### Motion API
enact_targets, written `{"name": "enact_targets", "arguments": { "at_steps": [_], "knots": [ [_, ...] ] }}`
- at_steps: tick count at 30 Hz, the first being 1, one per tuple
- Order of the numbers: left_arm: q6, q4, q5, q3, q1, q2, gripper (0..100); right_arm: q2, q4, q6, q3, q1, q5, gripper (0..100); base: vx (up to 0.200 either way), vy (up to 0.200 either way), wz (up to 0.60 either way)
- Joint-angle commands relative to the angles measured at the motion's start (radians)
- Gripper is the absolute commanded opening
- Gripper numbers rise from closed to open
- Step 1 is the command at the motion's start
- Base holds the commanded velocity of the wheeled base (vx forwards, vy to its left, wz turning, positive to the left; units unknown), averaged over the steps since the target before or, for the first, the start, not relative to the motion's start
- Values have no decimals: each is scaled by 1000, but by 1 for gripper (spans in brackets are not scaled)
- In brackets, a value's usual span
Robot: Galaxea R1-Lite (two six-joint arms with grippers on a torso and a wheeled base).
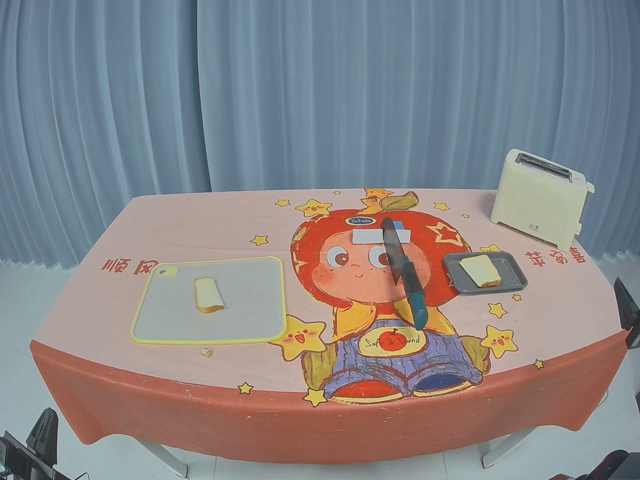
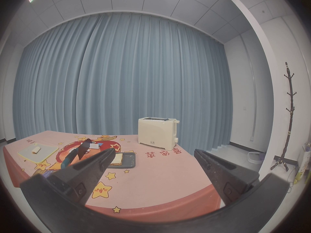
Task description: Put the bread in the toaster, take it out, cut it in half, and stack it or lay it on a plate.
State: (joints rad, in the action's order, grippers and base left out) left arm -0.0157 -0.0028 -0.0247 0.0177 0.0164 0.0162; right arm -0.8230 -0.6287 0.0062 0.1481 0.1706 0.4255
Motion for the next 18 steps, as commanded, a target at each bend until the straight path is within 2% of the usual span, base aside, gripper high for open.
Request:
{"name": "enact_targets", "arguments": {
  "at_steps": [1, 3, 15, 18],
  "knots": [
    [0, 0, 0, -18, 0, -16, 0, 117, 6, 0, -48, -2, 1, 100, 0, 0, 0],
    [-1, 0, 0, -18, 0, -16, 0, 136, 14, 0, -55, -7, 1, 100, 0, 0, 0],
    [0, 0, 0, -18, 0, -16, 0, 406, 302, -9, -62, -69, -5, 100, 0, 0, 0],
    [0, 0, 0, -18, 0, -16, 0, 439, 333, -12, -62, -86, -31, 100, 0, 0, 0]
  ]
}}
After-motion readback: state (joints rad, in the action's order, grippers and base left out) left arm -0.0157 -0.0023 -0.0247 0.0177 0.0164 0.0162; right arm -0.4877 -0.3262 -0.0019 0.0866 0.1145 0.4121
